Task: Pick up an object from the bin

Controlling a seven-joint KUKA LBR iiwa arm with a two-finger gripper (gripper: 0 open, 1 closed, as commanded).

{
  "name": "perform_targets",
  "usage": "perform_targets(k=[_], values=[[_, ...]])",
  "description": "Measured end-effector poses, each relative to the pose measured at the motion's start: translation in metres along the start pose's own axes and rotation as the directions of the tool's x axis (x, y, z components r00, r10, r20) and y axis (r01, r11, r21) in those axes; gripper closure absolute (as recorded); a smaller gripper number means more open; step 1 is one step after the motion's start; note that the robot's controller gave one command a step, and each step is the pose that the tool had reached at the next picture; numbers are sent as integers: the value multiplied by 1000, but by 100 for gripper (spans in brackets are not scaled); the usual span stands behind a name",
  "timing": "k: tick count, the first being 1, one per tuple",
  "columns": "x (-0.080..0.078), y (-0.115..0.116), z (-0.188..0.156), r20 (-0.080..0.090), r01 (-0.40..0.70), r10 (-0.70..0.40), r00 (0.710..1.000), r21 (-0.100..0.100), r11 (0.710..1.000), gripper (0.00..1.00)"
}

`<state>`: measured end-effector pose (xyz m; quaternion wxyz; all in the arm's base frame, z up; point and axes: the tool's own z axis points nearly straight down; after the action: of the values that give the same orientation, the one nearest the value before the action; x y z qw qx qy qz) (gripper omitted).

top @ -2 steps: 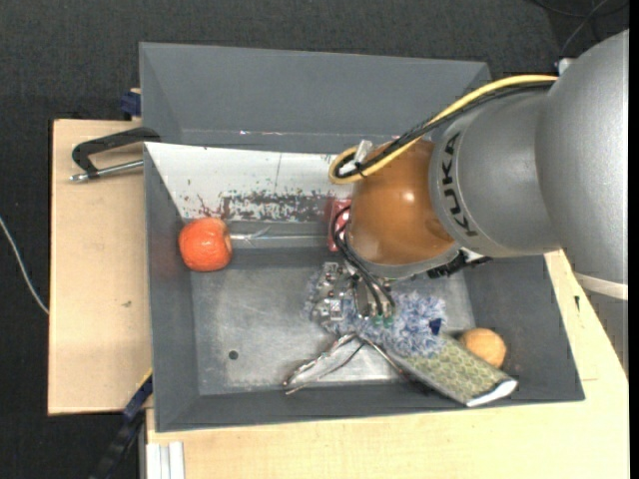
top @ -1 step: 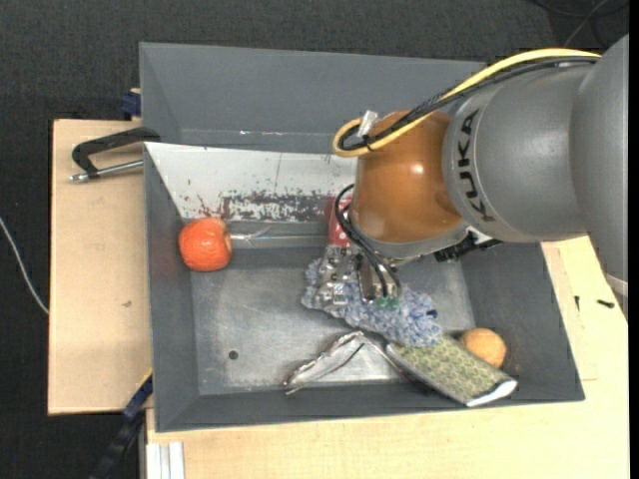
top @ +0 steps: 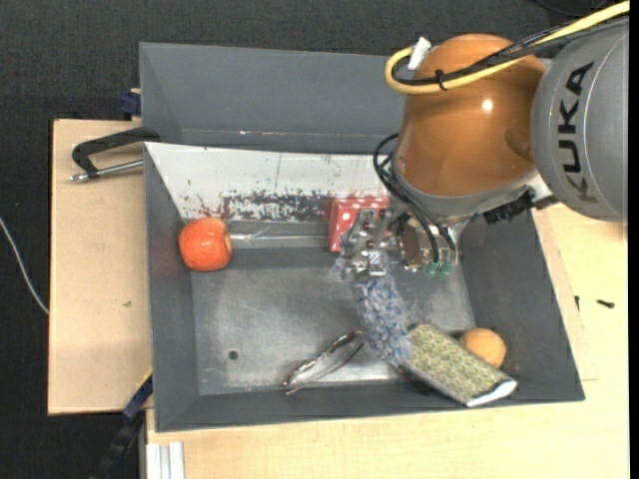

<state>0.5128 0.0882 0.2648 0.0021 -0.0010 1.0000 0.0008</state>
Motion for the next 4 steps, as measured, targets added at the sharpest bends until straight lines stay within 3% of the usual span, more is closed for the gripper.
perform_targets(k=[1,2,3,4], values=[[0,0,0,0,0,0,1000,0,1000,100],[-4,-1,47,-7,-19,19,1000,1,1000,0],[-5,-1,46,-5,-19,19,1000,0,1000,0],[-3,-21,101,4,87,-87,996,1,996,0]])
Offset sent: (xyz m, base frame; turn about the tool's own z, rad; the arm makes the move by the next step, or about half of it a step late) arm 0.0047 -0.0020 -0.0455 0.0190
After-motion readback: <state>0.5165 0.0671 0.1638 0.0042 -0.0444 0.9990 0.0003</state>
